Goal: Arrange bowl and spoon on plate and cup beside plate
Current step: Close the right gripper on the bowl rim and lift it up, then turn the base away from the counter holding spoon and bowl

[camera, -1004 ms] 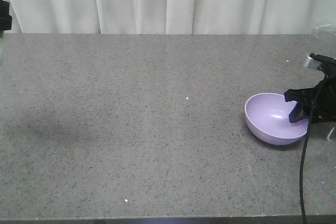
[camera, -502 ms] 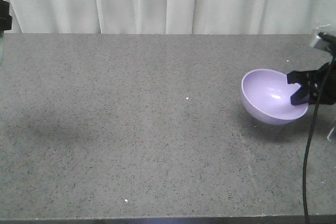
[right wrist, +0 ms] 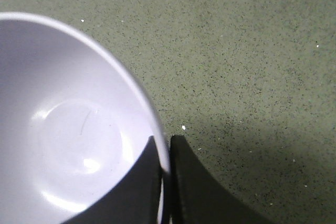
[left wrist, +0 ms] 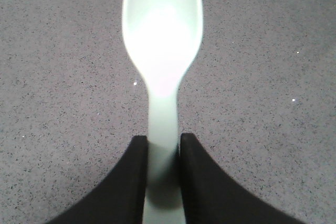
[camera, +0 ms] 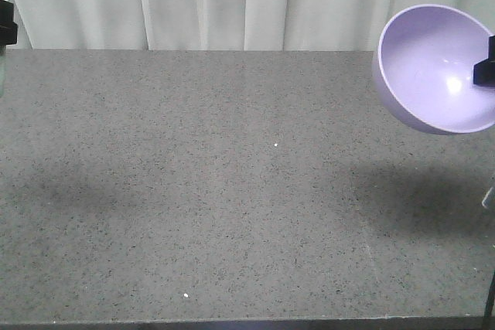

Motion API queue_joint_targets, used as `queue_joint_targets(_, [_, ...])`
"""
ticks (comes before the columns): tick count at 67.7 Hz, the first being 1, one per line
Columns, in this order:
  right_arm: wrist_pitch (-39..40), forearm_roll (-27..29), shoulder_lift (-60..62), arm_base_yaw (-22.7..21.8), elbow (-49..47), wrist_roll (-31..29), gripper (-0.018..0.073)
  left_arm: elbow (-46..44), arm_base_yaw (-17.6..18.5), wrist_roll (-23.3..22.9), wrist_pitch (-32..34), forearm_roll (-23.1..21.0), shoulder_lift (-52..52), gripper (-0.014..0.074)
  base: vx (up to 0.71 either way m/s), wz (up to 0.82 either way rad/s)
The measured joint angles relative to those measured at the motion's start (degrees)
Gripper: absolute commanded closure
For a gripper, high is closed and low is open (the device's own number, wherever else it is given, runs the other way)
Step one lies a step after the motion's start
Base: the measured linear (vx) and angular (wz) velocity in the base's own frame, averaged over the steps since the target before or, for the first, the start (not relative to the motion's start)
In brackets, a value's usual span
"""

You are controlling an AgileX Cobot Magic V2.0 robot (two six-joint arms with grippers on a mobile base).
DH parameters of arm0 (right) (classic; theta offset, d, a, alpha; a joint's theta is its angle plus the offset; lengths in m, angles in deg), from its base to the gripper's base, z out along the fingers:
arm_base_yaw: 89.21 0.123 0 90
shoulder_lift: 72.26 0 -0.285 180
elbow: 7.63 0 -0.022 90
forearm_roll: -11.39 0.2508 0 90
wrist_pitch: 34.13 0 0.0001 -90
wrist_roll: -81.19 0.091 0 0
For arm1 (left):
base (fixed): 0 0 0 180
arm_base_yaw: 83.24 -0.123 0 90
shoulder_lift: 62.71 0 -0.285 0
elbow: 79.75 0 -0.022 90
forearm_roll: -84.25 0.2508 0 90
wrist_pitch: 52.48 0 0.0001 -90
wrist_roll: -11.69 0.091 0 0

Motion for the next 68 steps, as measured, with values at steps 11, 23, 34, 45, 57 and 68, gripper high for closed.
queue_joint_targets(11, [-0.88,0.68,4.1,0.0,0.0,0.0,0.0566,0.0,0.0,0.0,0.0,-0.05,0.0,0.0604,0.0,0.0])
queue_joint_targets(23, [-1.57,0.84,6.01,0.0,0.0,0.0,0.0566,0.0,0.0,0.0,0.0,-0.05,0.0,0.0604,0.0,0.0])
queue_joint_targets(34, [-1.65,0.84,6.1,0.0,0.0,0.0,0.0566,0.0,0.0,0.0,0.0,-0.05,0.0,0.0604,0.0,0.0])
queue_joint_targets(45, [-1.65,0.84,6.1,0.0,0.0,0.0,0.0566,0.0,0.0,0.0,0.0,-0.05,0.0,0.0604,0.0,0.0])
queue_joint_targets(57, [-1.65,0.84,6.1,0.0,0.0,0.0,0.0566,0.0,0.0,0.0,0.0,-0.05,0.0,0.0604,0.0,0.0])
queue_joint_targets(68, [-1.65,0.84,6.1,0.0,0.0,0.0,0.0566,0.0,0.0,0.0,0.0,-0.05,0.0,0.0604,0.0,0.0])
